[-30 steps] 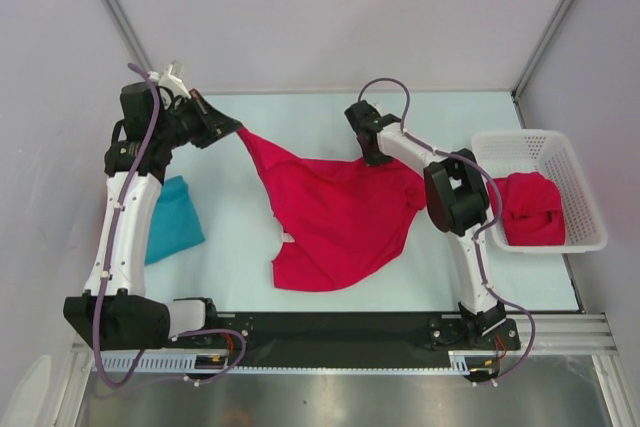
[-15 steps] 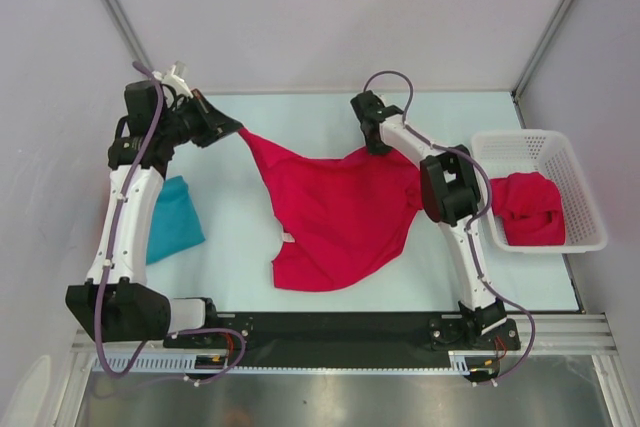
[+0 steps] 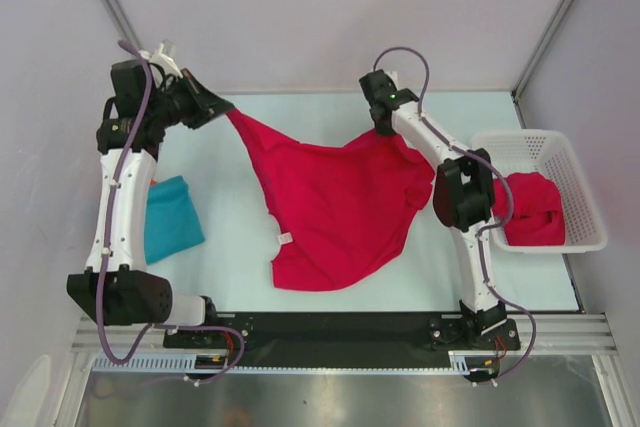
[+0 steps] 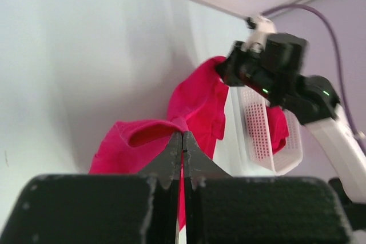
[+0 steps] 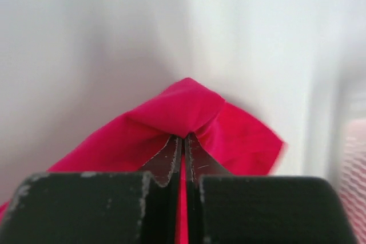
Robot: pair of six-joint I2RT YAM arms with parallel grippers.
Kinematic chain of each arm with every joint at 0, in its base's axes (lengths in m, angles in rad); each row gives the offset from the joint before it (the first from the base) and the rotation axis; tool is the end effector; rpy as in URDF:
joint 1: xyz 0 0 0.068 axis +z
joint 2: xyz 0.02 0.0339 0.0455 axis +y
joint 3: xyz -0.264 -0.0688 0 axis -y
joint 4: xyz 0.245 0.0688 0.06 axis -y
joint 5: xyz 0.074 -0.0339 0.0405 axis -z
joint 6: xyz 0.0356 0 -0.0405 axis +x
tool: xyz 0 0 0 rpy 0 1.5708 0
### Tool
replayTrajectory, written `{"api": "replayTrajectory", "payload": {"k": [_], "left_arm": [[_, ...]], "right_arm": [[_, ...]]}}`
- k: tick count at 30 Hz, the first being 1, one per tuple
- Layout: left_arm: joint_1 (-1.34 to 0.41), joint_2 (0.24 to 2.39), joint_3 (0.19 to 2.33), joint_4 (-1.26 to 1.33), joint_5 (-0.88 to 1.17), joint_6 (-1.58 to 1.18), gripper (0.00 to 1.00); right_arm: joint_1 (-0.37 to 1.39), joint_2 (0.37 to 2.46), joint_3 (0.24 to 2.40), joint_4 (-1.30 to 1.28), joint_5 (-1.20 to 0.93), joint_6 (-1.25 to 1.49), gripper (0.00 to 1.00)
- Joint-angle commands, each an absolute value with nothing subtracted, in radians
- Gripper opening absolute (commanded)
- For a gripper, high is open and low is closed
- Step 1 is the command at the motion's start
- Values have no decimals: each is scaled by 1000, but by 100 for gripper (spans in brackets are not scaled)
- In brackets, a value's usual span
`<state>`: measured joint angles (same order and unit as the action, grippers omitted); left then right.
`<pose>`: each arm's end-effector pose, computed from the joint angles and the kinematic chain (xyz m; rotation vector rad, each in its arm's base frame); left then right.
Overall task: Fold and stack the t-shirts
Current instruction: Flatten out the tshirt
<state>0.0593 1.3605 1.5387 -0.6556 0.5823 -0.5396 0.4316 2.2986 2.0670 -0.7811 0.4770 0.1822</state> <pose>0.2882 -0.0025 0.4265 -0.2470 2.0650 -0.8917 0.4644 0.1959 0.2232 -0.1354 2.4528 -0.3558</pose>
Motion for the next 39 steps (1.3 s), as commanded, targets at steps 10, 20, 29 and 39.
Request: {"api": "replayTrajectory", "payload": {"k": [10, 20, 29, 39], "left_arm": [[181, 1411, 2036, -753, 644, -647, 0], [181, 1143, 2052, -710, 618, -838, 0], [181, 1008, 2233, -796, 597, -934, 0], [181, 997, 2049, -796, 492, -838, 0]], "right_arm": [[665, 1786, 2465, -931, 882, 2, 0], [1291, 1398, 2126, -68, 1585, -807, 0], [1603, 1270, 1855, 259, 1759, -919, 0], [1389, 1256, 1753, 434, 1649, -966, 0]]}}
